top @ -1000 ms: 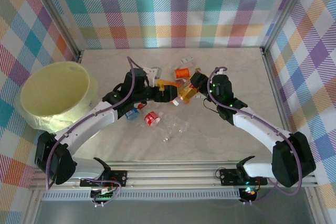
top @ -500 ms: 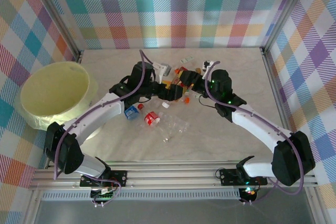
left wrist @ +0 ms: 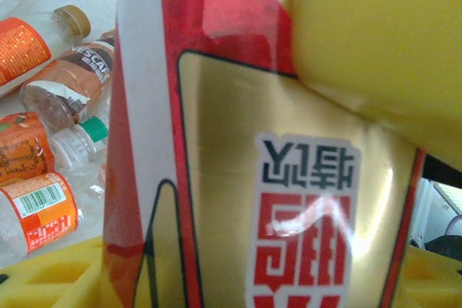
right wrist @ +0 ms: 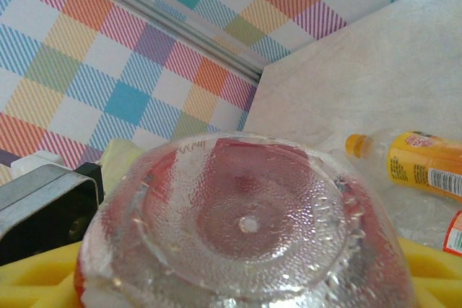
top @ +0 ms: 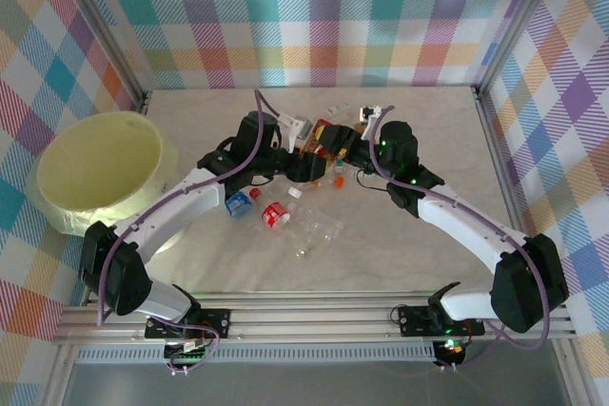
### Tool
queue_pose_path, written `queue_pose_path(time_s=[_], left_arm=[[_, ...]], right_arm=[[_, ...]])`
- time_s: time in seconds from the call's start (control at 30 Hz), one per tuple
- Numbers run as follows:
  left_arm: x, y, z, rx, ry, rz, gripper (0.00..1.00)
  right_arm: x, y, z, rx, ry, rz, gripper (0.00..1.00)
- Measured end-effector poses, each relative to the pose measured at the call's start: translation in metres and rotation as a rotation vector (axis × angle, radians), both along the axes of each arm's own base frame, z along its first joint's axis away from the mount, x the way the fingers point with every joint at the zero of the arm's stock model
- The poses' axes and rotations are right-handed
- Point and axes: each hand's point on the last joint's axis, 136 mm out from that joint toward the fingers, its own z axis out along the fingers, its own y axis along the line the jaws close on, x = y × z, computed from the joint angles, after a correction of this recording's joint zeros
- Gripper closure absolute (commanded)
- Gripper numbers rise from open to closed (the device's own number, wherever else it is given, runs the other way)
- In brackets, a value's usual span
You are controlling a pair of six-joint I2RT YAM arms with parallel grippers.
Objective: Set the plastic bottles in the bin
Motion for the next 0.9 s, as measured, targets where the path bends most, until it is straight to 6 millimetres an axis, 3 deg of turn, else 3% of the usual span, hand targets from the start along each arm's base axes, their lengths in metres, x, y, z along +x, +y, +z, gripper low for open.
queue_pose_path(time_s=[0.23,0.43,0.53,0.63,0.77,0.9], left_arm=[[0.015,0.026,-0.01,0.052,-0.036,0.184,0.42],[0.029,0.061,0.002,0.111,-0.103,0.384,0.42],[0.028,0.078,0.024,0.105,-0.159,0.453,0.42],[0.022,0.104,0.053,0.099,-0.235,0.546,0.43],[0.015,0.149,0.091,0.154,-0.337,0.715,0.43],[0.01,0.199,0.133,0.249,-0.434,0.92,0.43]], right_arm=[[-0.003,-0.001,0.001,-0.048,-0.051,0.002,0.0],[-0.005,-0.019,0.023,-0.094,-0.159,-0.074,0.0],[-0.003,-0.031,0.025,-0.126,-0.181,-0.132,0.0],[-0.001,-0.04,0.015,-0.166,-0.173,-0.179,0.0],[0.001,-0.047,-0.007,-0.213,-0.144,-0.208,0.0],[0.002,-0.049,-0.014,-0.234,-0.138,-0.22,0.0]])
